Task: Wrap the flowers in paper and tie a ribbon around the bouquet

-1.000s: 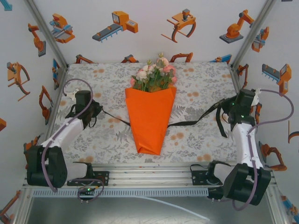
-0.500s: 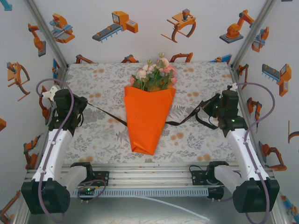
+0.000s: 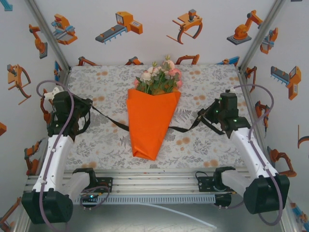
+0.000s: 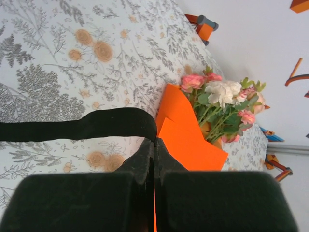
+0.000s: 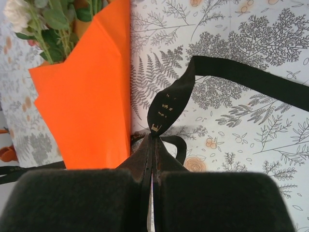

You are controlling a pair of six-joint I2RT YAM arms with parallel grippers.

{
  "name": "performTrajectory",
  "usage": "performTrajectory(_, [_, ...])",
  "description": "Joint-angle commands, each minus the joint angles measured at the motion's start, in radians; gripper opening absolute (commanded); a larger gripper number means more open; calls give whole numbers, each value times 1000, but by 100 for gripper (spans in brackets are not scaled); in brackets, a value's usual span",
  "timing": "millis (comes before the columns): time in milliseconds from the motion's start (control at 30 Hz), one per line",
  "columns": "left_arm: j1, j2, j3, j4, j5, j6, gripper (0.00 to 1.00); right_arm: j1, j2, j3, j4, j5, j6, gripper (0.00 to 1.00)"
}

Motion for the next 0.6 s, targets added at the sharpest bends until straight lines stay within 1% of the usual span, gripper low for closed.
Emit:
performTrajectory(0, [-24,26,75,-32,-8,72,0,5,27,35,-22,114,16,0])
performTrajectory(67, [-24,34,81,-64,-38,72,0,4,44,30,9,119,27,0])
performTrajectory(200, [-24,21,99,-61,-36,66,0,6,83,11,61,65,50,0])
performTrajectory(300, [-38,29,162,-67,-24,89,0,4,93,-20,64,101,47,0])
performTrajectory(400, [-63,48,218,-101,-43,107,0,4,89,-37,67,140,42,0])
performTrajectory(567, [-92,26,253,-110,-84,124,0,4,97,-30,111,86,18,0])
